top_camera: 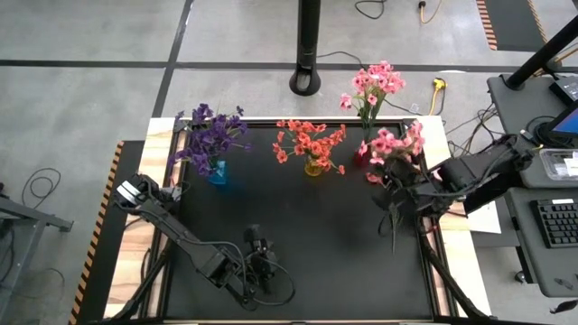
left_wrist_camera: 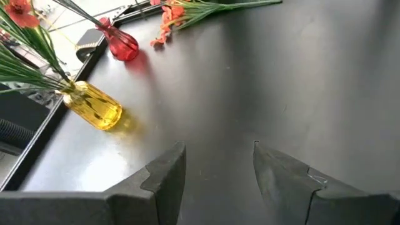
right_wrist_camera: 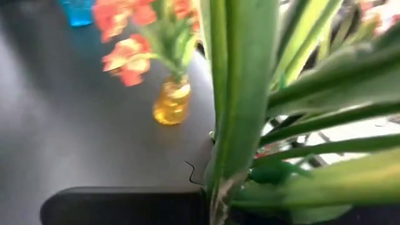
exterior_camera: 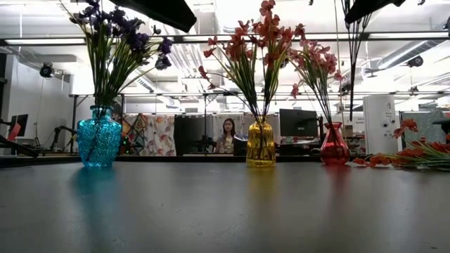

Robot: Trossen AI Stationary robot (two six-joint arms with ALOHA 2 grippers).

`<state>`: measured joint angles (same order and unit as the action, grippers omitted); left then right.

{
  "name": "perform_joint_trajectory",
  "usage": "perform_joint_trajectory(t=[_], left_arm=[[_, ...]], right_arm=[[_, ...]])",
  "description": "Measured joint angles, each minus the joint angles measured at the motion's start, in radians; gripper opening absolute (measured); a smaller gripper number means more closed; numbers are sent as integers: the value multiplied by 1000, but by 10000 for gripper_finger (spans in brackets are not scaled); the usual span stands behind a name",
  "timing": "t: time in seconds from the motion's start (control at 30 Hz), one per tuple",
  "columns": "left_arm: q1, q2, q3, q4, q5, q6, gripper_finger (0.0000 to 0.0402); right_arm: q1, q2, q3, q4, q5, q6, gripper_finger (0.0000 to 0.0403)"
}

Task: Sort flowers into vase by color
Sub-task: Put the pink flowers into the red flower vase

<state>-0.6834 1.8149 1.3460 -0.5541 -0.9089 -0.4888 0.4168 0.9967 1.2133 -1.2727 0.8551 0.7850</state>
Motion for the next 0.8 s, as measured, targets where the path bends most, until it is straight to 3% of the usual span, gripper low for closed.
perform_joint_trajectory(t=[0.37, 0.5, 0.6, 0.8], left_arm=[[1, 0, 0, -1, -4, 6, 168], [2, 0, 0, -2, -56, 6, 168], [4, 0, 0, -2, -95, 18, 168], [6, 0, 0, -1, -105, 35, 168]], right_arm=[[-198, -86, 3, 28, 159, -162, 13], [-289, -112, 3, 90, 167, -243, 13], [-358, -120, 3, 174, 134, -330, 13], [-508, -117, 3, 350, -29, -535, 13]])
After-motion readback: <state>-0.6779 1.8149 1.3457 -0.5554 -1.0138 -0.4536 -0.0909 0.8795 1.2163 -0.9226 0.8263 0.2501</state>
